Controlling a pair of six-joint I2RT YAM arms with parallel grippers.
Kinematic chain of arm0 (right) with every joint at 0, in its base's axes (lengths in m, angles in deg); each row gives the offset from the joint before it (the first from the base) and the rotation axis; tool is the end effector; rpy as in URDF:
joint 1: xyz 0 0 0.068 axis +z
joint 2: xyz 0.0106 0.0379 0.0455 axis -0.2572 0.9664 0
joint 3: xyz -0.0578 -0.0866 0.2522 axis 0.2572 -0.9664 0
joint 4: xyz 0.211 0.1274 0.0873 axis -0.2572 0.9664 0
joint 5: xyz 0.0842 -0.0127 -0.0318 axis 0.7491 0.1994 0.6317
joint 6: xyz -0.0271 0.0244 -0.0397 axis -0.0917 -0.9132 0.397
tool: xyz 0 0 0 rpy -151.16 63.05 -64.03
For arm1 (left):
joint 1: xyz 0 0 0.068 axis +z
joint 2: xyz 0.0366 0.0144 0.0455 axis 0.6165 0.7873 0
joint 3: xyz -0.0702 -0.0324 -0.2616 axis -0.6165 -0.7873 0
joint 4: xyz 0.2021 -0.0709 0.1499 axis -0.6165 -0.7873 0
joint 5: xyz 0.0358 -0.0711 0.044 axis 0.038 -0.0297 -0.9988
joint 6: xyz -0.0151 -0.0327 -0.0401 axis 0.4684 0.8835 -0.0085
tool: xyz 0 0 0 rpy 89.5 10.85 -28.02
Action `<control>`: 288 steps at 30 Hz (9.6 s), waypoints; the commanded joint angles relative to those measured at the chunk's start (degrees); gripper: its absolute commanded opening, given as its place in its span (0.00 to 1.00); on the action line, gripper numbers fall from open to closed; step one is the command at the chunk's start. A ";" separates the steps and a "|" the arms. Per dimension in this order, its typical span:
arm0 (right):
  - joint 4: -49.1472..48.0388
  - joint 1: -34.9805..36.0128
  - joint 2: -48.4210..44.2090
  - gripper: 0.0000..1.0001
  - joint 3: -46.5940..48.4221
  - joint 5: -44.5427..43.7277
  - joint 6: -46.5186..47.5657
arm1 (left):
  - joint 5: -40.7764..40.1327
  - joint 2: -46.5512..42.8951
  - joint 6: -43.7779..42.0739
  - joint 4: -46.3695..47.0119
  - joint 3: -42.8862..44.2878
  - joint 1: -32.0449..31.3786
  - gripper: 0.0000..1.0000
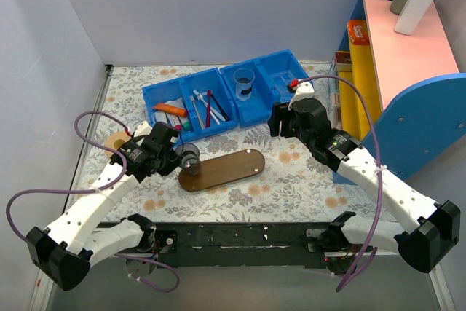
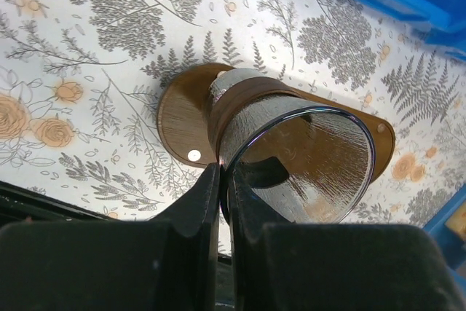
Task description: Prepare toiletry sets of a toothbrush and toothpaste on the tray
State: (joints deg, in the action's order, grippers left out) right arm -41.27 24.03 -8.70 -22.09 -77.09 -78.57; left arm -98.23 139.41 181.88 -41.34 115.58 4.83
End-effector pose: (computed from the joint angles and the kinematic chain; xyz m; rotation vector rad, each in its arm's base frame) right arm 0.2047 0.1513 0.3390 -0.1499 1.9614 0.3503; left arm 0.1506 -0.0852 0.2947 -1.6406 2.0713 -0.4561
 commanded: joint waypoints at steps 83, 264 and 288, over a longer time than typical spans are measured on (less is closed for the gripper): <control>-2.69 -0.35 -1.67 0.71 -0.85 1.98 -1.05 | -4.04 -5.07 10.05 -0.34 -6.04 -3.59 0.17; 15.94 -26.63 67.94 0.11 62.69 21.05 18.64 | 8.79 -2.43 -52.45 59.52 -13.43 16.71 0.98; 15.67 -26.63 61.17 0.01 64.10 19.12 17.23 | 9.49 -1.99 -52.36 59.17 -13.25 16.71 0.98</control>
State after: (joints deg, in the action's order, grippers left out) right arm -24.04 -2.52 58.16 40.18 -57.72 -60.54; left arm -89.31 137.40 130.01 18.42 102.07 21.13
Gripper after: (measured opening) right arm 0.057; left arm 0.981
